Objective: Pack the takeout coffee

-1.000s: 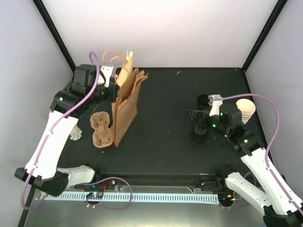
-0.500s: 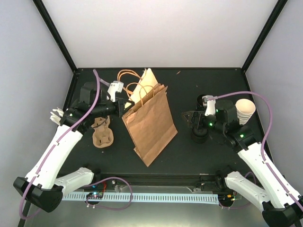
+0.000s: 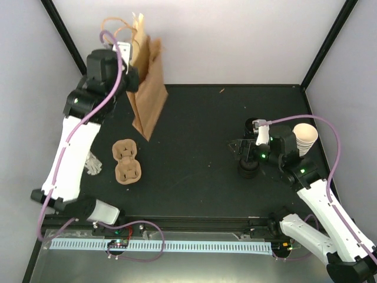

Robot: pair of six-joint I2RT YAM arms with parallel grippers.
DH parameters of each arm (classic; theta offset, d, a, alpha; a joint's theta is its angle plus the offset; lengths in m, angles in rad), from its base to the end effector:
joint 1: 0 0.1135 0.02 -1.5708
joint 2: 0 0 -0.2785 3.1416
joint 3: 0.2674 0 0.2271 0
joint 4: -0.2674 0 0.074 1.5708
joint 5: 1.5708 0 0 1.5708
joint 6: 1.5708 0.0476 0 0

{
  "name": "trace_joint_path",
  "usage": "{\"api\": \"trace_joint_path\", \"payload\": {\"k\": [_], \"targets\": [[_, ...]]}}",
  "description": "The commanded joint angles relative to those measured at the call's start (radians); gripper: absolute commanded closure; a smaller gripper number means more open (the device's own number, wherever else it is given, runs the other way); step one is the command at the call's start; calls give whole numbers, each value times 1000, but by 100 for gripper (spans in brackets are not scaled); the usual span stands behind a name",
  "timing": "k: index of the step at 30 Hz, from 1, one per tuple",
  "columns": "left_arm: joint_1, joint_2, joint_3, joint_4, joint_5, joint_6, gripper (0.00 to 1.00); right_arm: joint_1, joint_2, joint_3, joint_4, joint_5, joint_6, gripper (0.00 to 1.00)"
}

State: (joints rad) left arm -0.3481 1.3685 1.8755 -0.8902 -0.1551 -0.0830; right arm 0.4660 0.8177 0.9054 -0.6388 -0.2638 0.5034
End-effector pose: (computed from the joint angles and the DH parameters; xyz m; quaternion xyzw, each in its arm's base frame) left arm 0.2268 -0.0745 0.4999 0.0662 0.8248 -0.0566 0.5587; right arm 0.1237 0.0761 0.3328 -0.0480 0.8663 0.3270 0.3746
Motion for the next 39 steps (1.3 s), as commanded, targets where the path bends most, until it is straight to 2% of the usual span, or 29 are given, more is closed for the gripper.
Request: {"api": "trace_joint_path", "payload": {"k": [1, 4, 7, 8, 10, 11, 12, 15, 19, 21, 26, 34, 39], "targets": [[8, 172, 185, -68, -478, 221, 99, 5, -24, 39, -30, 28, -5, 0], [-18, 210, 147, -60, -455, 247, 98, 5, -44, 31, -40, 52, -6, 0], [-79, 235, -25, 57, -507, 264, 93, 5, -64, 7, -30, 60, -5, 0], [-97, 246, -98, 123, -533, 276, 79, 5, -67, -2, -24, 59, -3, 0], [-129, 290, -180, 189, -546, 284, 27, 6, -64, -11, -12, 50, 4, 0], [-141, 323, -177, 150, -555, 260, 9, 5, -60, -8, -10, 45, 6, 0], [-146, 357, -150, 89, -527, 224, 7, 5, -55, -4, -15, 43, 7, 0], [-147, 439, -42, -80, -358, 137, 9, 5, -51, 10, -28, 53, 1, 0], [-142, 405, -61, -78, -154, 105, 11, 5, -61, 12, -35, 74, -13, 0], [-135, 384, -88, -55, -94, 87, 13, 5, -64, 9, -38, 79, -16, 0], [-111, 412, -95, -42, -79, 65, 26, 6, -69, 3, -41, 75, -19, 0], [-106, 568, -63, -74, -31, 79, 27, 5, -91, 1, -60, 99, -33, 0], [-106, 706, 54, -124, -57, 97, 30, 5, -102, 0, -62, 106, -36, 0]]}}
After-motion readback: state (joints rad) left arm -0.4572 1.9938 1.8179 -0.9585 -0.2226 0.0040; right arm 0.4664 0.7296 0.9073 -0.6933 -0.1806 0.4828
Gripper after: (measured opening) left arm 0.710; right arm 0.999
